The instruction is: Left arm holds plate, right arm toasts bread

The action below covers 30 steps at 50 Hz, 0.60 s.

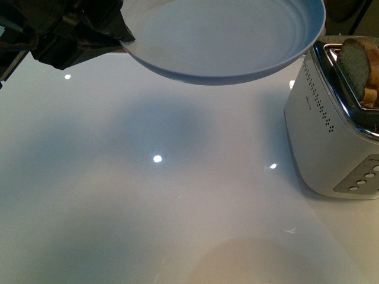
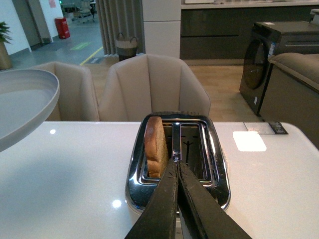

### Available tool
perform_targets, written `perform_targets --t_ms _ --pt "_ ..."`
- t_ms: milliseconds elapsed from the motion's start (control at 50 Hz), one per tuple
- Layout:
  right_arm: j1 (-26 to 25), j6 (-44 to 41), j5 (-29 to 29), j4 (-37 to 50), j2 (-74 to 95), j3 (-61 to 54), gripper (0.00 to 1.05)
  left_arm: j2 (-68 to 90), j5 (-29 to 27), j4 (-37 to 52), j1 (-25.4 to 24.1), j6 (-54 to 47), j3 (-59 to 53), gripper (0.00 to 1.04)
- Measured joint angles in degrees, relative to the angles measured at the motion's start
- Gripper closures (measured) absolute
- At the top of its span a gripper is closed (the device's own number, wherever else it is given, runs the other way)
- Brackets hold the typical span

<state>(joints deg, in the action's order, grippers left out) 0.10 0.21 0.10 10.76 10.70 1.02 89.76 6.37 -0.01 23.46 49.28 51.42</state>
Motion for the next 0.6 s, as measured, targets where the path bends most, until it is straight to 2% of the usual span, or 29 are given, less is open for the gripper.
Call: perform_targets --t_ms 60,140,200,380,600 --pt "0.0 0.0 0.0 -0.63 -0.59 0.0 1.03 0.0 0.0 0.02 0.0 0.0 0.0 1.01" --pt "-0.02 -0.02 0.07 -9.53 -7.63 0.0 1.03 0.0 0.02 0.0 0.0 0.0 0.0 1.01" --pt "0.0 -0.07 -0.07 -10.43 -10.01 0.0 1.02 0.0 -0.11 0.0 0.0 0.0 0.0 1.01" --pt "0.0 -0.04 -0.04 -10.67 -10.29 0.0 0.64 -0.04 0.0 0.0 0.0 0.0 0.0 1.01" --pt "0.0 -0.04 -0.04 -10.67 -10.29 0.0 0.32 -0.04 0.0 0.02 0.0 0.02 0.0 1.01"
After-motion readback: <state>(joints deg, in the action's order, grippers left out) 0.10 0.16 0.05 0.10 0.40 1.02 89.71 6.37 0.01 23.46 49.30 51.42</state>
